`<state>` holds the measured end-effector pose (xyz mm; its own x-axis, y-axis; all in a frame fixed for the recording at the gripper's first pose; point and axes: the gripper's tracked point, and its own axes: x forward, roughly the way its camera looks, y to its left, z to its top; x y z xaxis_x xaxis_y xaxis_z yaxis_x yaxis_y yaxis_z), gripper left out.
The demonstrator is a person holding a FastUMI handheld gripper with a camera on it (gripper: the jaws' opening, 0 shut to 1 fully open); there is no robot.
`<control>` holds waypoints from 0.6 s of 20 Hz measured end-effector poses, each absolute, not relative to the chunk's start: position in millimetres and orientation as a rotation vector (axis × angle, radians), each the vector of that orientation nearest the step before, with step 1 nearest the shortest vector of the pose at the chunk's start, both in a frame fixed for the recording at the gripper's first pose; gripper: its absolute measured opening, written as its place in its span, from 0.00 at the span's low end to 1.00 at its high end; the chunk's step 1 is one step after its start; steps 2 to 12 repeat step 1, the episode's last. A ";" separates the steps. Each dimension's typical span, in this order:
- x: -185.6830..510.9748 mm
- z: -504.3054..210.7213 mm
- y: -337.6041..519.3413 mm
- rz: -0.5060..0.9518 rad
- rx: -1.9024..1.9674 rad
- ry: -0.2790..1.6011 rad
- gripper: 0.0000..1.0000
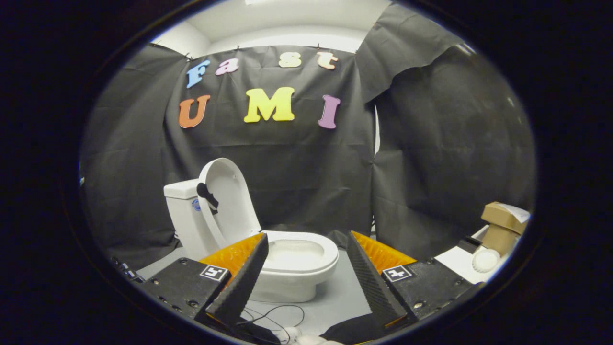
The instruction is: Open the toilet lid.
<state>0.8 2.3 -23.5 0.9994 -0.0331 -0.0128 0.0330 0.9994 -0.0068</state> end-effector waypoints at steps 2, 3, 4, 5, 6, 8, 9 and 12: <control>1.6 -25.4 1.5 -0.033 -0.013 0.017 1.00; 1.6 -25.4 1.5 -0.033 -0.013 0.017 1.00; 1.6 -25.4 1.5 -0.033 -0.013 0.017 1.00; 1.6 -25.4 1.5 -0.033 -0.013 0.017 1.00; 1.6 -25.4 1.5 -0.033 -0.013 0.017 1.00; 1.6 -25.4 1.5 -0.033 -0.013 0.017 1.00; 1.6 -25.4 1.5 -0.033 -0.013 0.017 1.00; 1.6 -25.4 1.5 -0.033 -0.013 0.017 1.00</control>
